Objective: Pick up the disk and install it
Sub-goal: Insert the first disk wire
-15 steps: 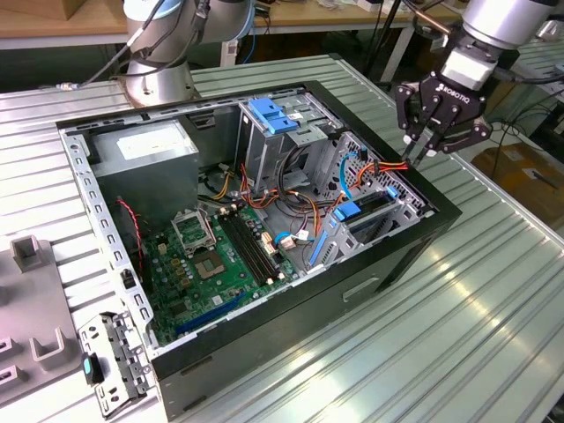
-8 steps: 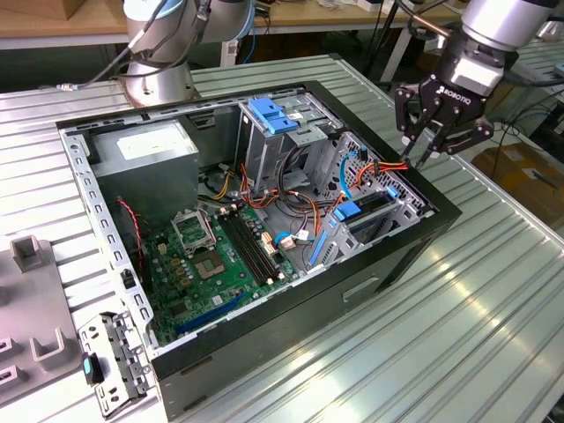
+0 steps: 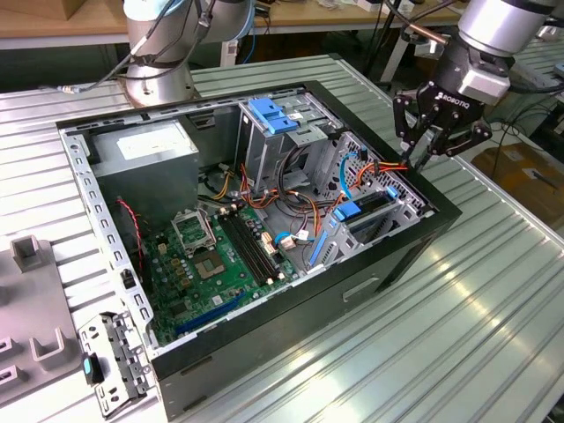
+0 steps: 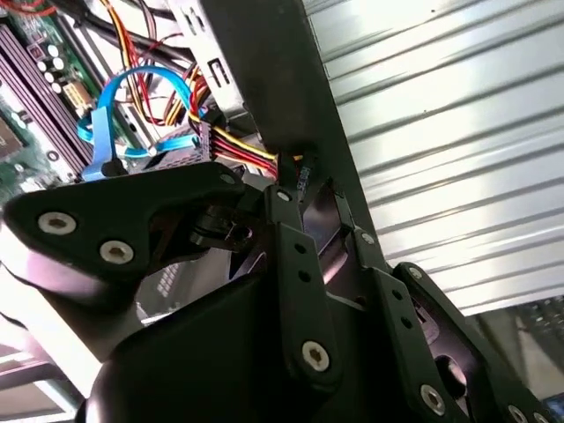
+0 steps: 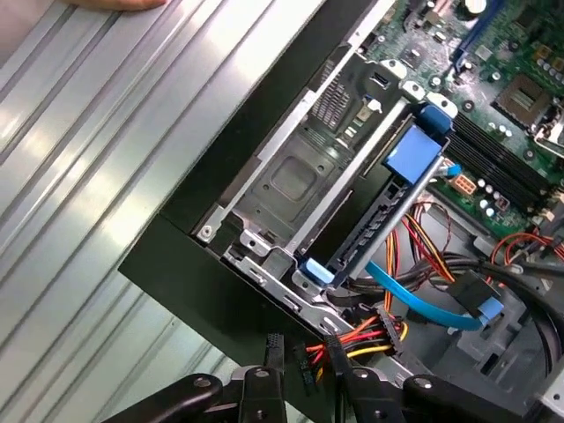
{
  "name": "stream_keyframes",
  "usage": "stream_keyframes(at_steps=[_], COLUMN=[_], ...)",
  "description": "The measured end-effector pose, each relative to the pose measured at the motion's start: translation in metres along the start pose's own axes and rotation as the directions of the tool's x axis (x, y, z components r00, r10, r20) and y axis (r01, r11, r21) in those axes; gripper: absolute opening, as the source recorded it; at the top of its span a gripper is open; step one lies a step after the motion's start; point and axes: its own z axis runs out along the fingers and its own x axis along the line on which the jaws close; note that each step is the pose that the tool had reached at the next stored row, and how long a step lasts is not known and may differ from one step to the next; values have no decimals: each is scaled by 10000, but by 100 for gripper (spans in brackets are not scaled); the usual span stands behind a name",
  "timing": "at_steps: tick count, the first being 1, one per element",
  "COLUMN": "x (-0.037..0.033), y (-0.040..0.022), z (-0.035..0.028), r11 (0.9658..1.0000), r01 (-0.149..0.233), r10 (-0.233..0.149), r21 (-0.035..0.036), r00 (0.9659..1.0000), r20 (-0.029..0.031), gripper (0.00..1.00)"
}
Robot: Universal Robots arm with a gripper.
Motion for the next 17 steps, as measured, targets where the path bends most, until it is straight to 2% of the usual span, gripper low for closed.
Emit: stream_keyframes(at_steps=[3,4,6,10,14,17], x=[1,1,0,1,0,-19], y=[-1,-1,-1,1,1,23], z=[15,8,-13,-51,-54,-55], r11=[9984,9982,9982,9982,9982,9982], r01=[566,597,606,607,607,607], r10=[-566,-597,-606,-607,-607,-607], r21=[4,4,6,6,6,4], r00=[9984,9982,9982,9982,9982,9982], r20=[-16,-18,-15,-16,-16,-19], gripper=[31,30,17,17,17,17])
